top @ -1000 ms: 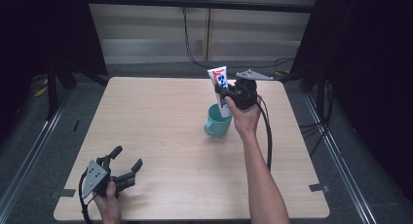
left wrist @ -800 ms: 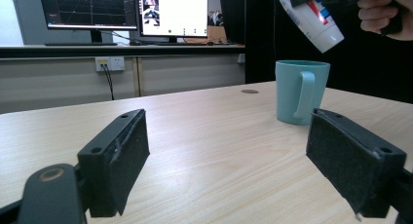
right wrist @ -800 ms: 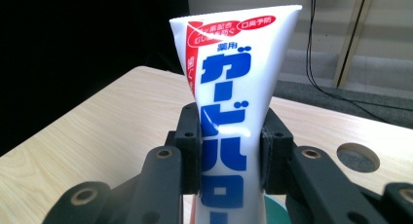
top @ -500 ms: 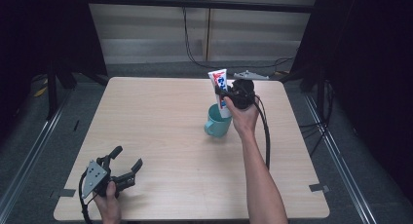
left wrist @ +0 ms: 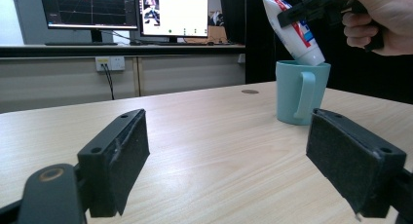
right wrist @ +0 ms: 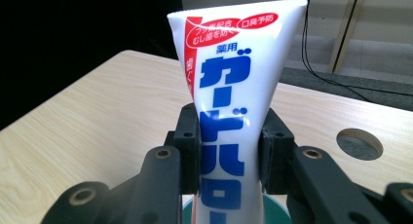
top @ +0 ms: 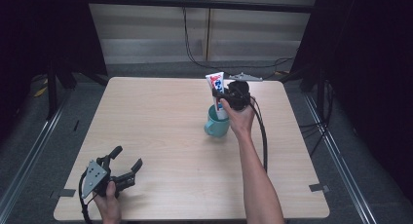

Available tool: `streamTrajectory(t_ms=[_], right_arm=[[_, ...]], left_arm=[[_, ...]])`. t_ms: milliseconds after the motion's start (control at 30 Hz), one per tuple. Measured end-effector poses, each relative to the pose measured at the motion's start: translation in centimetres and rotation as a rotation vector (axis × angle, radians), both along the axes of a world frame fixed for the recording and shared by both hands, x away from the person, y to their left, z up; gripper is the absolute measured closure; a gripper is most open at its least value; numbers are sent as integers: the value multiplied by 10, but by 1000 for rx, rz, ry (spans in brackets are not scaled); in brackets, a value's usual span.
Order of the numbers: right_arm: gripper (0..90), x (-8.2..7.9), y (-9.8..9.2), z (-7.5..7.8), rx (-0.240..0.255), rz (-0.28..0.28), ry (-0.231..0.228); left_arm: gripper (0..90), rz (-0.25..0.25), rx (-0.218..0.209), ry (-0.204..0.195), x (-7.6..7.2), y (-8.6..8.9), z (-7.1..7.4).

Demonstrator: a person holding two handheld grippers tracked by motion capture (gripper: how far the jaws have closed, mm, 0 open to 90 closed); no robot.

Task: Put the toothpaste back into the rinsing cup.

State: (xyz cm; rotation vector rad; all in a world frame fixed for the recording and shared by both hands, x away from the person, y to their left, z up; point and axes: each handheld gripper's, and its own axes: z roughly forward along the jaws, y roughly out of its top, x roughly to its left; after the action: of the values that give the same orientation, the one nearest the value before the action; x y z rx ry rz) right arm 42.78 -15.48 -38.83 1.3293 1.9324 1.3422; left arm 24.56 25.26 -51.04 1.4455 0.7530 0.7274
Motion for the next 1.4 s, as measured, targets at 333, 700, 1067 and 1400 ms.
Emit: streamTrajectory(t_ms=[333,700,1067,1400], right_arm=[[662,-5,-9,-16,-8,-7,26],[656,-12,-9,-33,-11,-6,51],[651,-16,-6,-44,-34,11,76],[626,-20,-12,-52,-39,1,89]], left_arm=[[156,0,7,0,0,0,0],[156,-3,9,-1,0,1,0],[156,-1,11,-3,0,1,0],[156,-1,13,-3,0,1,0]])
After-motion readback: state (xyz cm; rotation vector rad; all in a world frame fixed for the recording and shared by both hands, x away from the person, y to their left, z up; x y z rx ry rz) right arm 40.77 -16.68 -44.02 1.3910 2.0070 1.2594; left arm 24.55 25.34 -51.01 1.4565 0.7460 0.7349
